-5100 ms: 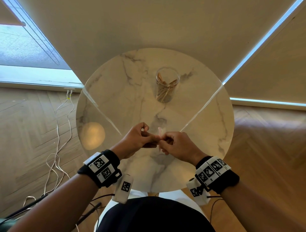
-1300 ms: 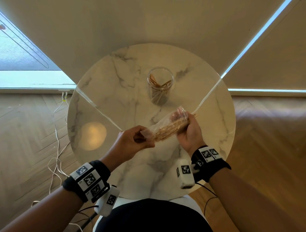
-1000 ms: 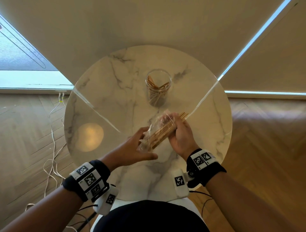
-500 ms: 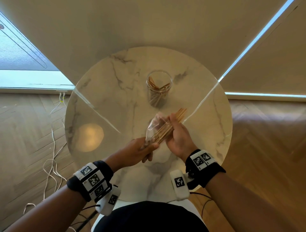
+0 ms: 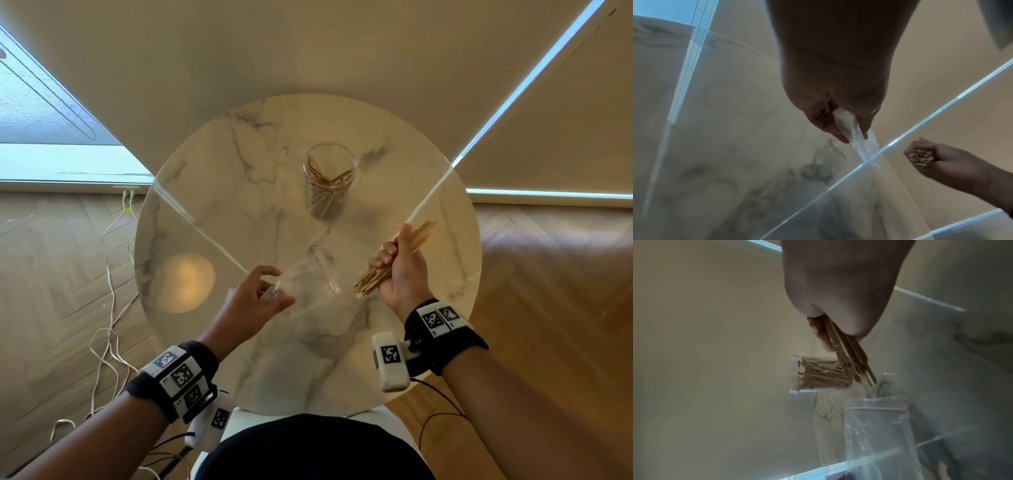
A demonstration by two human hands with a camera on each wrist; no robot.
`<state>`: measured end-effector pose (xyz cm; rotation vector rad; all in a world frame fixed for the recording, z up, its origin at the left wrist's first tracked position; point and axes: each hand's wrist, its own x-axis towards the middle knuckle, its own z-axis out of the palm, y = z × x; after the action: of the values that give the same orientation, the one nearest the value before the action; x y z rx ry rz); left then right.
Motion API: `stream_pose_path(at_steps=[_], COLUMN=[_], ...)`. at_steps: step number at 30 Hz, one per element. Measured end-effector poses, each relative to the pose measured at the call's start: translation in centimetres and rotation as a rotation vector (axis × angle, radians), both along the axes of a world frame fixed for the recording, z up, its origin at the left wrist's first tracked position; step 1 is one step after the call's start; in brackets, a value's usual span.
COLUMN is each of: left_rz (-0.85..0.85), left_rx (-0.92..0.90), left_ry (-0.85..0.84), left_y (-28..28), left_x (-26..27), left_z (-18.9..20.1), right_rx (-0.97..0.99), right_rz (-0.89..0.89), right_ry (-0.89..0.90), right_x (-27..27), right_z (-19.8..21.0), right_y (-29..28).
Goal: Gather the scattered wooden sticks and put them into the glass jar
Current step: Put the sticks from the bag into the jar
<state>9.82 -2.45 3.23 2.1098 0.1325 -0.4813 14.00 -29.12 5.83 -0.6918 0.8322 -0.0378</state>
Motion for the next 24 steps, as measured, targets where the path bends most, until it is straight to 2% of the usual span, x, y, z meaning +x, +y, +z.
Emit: stream_pose_path(at_steps=[5,7,12,15,18,21,24], left_rz=[-0.066,-0.023,-0.036,-0.03,0.019,0.069,0.025], left_rx=[0.143,0.142,-0.177,-0.375,-0.459,-0.51,-0.552], left_ry=[-0.079,-0.155,-0.623,-0.78,-0.825,-0.794,-0.73], left_y=[1.6,1.6,-2.6,-6.7,-8.7,-8.3,-6.9], left_x=[-1.4,-1.5,-0.2,0.7,1.1,1.3,2.4], left_z=[-1.9,-1.5,1.7,4.4,5.4,5.2,5.5], right_rx=[-0.095,-0.074,0.126,0.221,0.212,0.218,0.105], right_rz=[0.156,0.175,0.094,0.098,0.204,0.222,0.368], right_ry=[0.008,-0.002,-0.054,-0.051,-0.011,-0.012,0.013], right_x=[-1.3,-1.5,-0.9,-0.6,-1.2,-1.3,-1.8], right_z=[0.0,0.5,3.1,4.9,6.2,6.9,6.6], right_y=[0.7,1.2,3.8,6.7,8.6,8.2,7.2])
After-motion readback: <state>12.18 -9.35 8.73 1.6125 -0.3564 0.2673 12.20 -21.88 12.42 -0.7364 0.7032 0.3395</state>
